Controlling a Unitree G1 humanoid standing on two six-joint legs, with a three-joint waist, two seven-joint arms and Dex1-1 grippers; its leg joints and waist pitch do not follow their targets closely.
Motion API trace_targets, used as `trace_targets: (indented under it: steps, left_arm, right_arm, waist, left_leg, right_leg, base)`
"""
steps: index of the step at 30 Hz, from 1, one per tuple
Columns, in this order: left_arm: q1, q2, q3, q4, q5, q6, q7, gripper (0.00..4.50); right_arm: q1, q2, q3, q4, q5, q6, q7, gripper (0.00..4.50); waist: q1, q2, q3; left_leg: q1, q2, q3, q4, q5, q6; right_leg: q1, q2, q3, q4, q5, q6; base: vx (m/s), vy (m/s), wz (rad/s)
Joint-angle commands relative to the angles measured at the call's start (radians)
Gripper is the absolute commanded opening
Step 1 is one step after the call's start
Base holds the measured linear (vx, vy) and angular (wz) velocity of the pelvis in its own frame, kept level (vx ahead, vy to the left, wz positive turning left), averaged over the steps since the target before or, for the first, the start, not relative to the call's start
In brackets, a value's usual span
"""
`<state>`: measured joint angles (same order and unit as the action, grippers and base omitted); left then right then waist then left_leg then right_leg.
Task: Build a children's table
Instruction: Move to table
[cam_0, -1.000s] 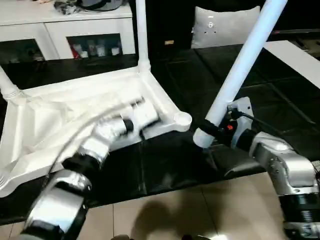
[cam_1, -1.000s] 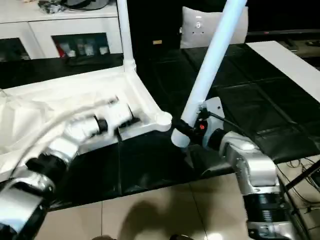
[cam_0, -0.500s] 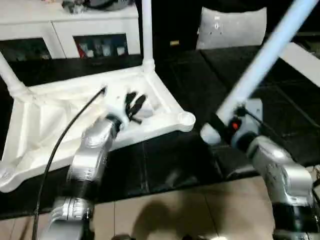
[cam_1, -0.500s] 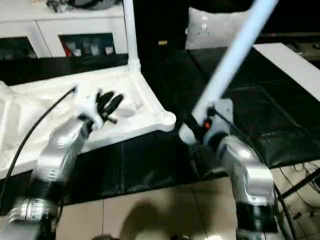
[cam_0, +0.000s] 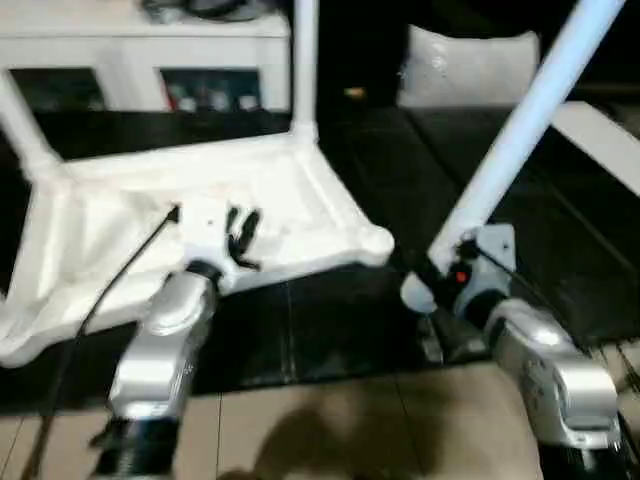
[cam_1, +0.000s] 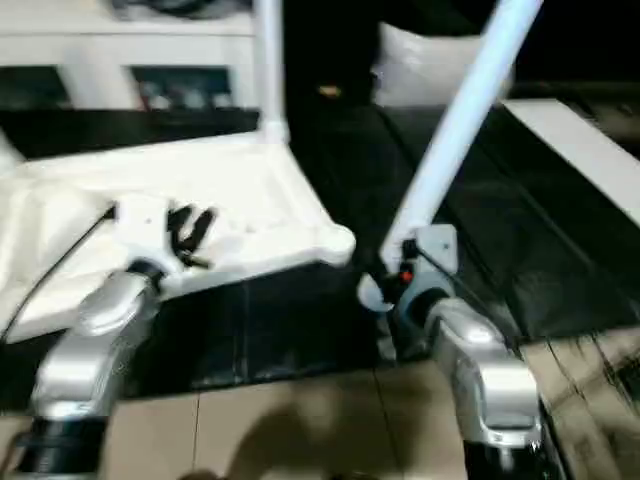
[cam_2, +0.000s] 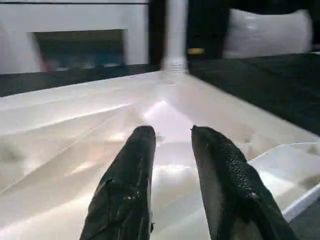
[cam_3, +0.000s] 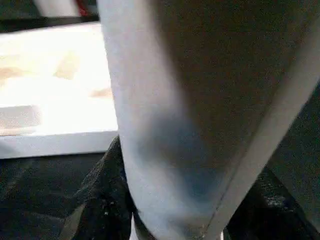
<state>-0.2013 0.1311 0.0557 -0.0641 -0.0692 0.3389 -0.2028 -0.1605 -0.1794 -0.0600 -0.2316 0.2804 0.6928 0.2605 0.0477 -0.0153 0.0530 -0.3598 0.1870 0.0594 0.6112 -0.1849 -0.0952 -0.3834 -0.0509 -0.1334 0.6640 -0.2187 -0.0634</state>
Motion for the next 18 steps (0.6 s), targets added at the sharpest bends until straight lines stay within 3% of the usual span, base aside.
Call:
trace_targets:
  steps: [1, 2, 3, 4, 5, 6, 7, 8, 9, 10, 11, 13, 14, 16, 17, 18]
  left_arm:
    - [-0.01, -0.012, -0.033, -0.021, 0.015, 0.02, -0.002, 1.45]
    - [-0.002, -0.012, -0.039, -0.034, 0.016, 0.031, 0.001, 1.45]
    - [0.005, -0.012, -0.043, -0.045, 0.014, 0.038, 0.002, 1.45]
    - [0.017, -0.01, -0.049, -0.065, 0.006, 0.054, 0.005, 1.45]
    - [0.02, -0.009, -0.051, -0.069, 0.004, 0.058, 0.005, 1.45]
    - [0.024, -0.004, -0.053, -0.075, 0.005, 0.061, 0.008, 1.45]
    - [0.025, -0.002, -0.054, -0.078, 0.005, 0.062, 0.01, 1.45]
    - [0.034, 0.005, -0.059, -0.083, 0.011, 0.043, 0.002, 1.45]
    - [0.04, 0.006, -0.06, -0.088, 0.014, 0.038, -0.004, 1.45]
    - [0.045, 0.006, -0.058, -0.093, 0.013, 0.04, -0.008, 1.45]
    - [0.052, 0.002, -0.054, -0.1, 0.013, 0.045, -0.011, 1.45]
    - [0.055, 0.002, -0.053, -0.104, 0.013, 0.047, -0.013, 1.45]
    - [0.059, 0.007, -0.058, -0.112, 0.01, 0.055, -0.012, 1.45]
    - [0.062, 0.014, -0.063, -0.118, 0.009, 0.062, -0.012, 1.45]
    - [0.065, 0.021, -0.071, -0.118, 0.013, 0.061, -0.012, 1.45]
    - [0.067, 0.023, -0.073, -0.117, 0.014, 0.06, -0.012, 1.45]
  right_arm:
    - [0.007, -0.007, -0.029, -0.017, 0.016, 0.005, -0.005, 1.89]
    - [0.009, -0.005, -0.035, -0.018, 0.023, 0.009, -0.007, 1.89]
    - [0.01, -0.002, -0.043, -0.017, 0.028, 0.013, -0.013, 1.89]
    - [0.011, 0.004, -0.058, -0.013, 0.036, 0.014, -0.021, 1.89]
    - [0.011, 0.006, -0.063, -0.012, 0.041, 0.012, -0.02, 1.89]
    - [0.011, 0.005, -0.065, -0.014, 0.04, 0.002, -0.018, 1.89]
    - [0.012, 0.004, -0.066, -0.014, 0.039, -0.002, -0.016, 1.89]
    - [0.015, -0.01, -0.055, -0.013, 0.015, -0.024, -0.016, 1.89]
    - [0.018, -0.018, -0.046, -0.01, -0.006, -0.036, -0.022, 1.89]
    - [0.02, -0.027, -0.033, -0.003, -0.036, -0.053, -0.034, 1.89]
    - [0.028, -0.042, -0.009, 0.005, -0.079, -0.095, -0.042, 1.89]
    - [0.032, -0.046, -0.001, 0.006, -0.087, -0.11, -0.037, 1.89]
    - [0.038, -0.04, -0.004, 0.003, -0.073, -0.114, -0.025, 1.89]
    - [0.04, -0.023, -0.022, -0.002, -0.042, -0.106, -0.022, 1.89]
    - [0.041, 0.0, -0.045, -0.005, -0.007, -0.095, -0.023, 1.89]
    - [0.041, 0.006, -0.051, -0.005, 0.003, -0.093, -0.023, 1.89]
  waist:
    - [0.045, -0.046, -0.059]
    - [0.056, -0.044, -0.052]
    - [0.075, -0.046, -0.053]
    - [0.076, -0.043, -0.059]
    - [0.078, -0.012, -0.067]
    - [0.064, 0.007, -0.071]
    - [0.06, 0.007, -0.072]
    - [0.055, 0.006, -0.067]
    - [0.053, 0.002, -0.061]
    - [0.053, -0.001, -0.055]
    - [0.051, 0.0, -0.047]
    - [0.043, 0.005, -0.047]
    - [0.029, 0.02, -0.05]
    - [0.024, 0.029, -0.044]
    - [0.02, 0.029, -0.035]
    - [0.016, 0.021, -0.031]
  left_leg:
    - [-0.034, -0.064, 0.085, 0.079, -0.153, 0.118]
    - [-0.041, -0.059, 0.086, 0.082, -0.077, 0.105]
    - [-0.046, -0.046, 0.087, 0.04, -0.067, 0.101]
    - [-0.046, -0.038, 0.081, 0.016, -0.072, 0.107]
    - [-0.024, -0.002, 0.064, -0.031, -0.064, 0.124]
    - [-0.017, 0.039, 0.035, -0.048, -0.073, 0.139]
    - [-0.007, 0.058, 0.03, -0.051, -0.094, 0.145]
    - [-0.003, 0.063, 0.035, -0.055, -0.148, 0.135]
    - [0.002, 0.041, 0.054, -0.05, -0.19, 0.107]
    - [0.004, 0.027, 0.064, -0.045, -0.198, 0.096]
    - [0.024, 0.019, 0.075, -0.045, -0.225, 0.082]
    - [0.034, 0.034, 0.071, -0.053, -0.267, 0.084]
    - [0.04, 0.09, 0.043, -0.082, -0.369, 0.086]
    - [0.039, 0.134, 0.022, -0.119, -0.507, 0.07]
    - [0.049, 0.142, 0.016, -0.144, -0.665, 0.032]
    - [0.058, 0.124, 0.022, -0.142, -0.715, 0.013]
  right_leg:
    - [0.056, -0.143, 0.125, -0.192, -0.609, -0.03]
    - [0.039, -0.142, 0.123, -0.194, -0.688, 0.093]
    - [0.043, -0.137, 0.141, -0.184, -0.724, 0.266]
    - [0.052, -0.131, 0.133, -0.175, -0.663, 0.289]
    - [0.055, -0.119, 0.1, -0.172, -0.46, 0.257]
    - [0.046, -0.088, 0.069, -0.159, -0.298, 0.213]
    - [0.041, -0.09, 0.068, -0.16, -0.266, 0.185]
    - [0.047, -0.101, 0.061, -0.166, -0.282, 0.141]
    - [0.048, -0.105, 0.053, -0.186, -0.369, 0.132]
    - [0.044, -0.103, 0.048, -0.2, -0.427, 0.141]
    - [0.037, -0.095, 0.032, -0.225, -0.532, 0.169]
    - [0.043, -0.091, 0.014, -0.234, -0.541, 0.175]
    - [0.06, -0.101, 0.009, -0.217, -0.449, 0.124]
    - [0.075, -0.1, 0.027, -0.168, -0.378, 0.088]
    - [0.078, -0.104, 0.049, -0.128, -0.358, 0.052]
    - [0.073, -0.107, 0.055, -0.137, -0.399, 0.041]
  base:
    - [0.032, -0.208, 0.12]
    - [0.006, -0.186, -0.01]
    - [-0.013, -0.132, 0.01]
    - [-0.013, -0.132, 0.01]
    - [-0.017, -0.098, -0.02]
    - [-0.016, -0.066, -0.04]
    - [-0.016, -0.066, -0.04]
    - [0.0, 0.0, 0.0]
    - [0.0, 0.0, 0.0]
    - [0.0, 0.0, 0.0]
    - [0.0, 0.0, 0.0]
    - [0.0, 0.0, 0.0]
    - [0.0, 0.0, 0.0]
    - [0.009, 0.055, -0.02]
    - [0.014, 0.053, -0.06]
    - [0.0, 0.0, 0.0]
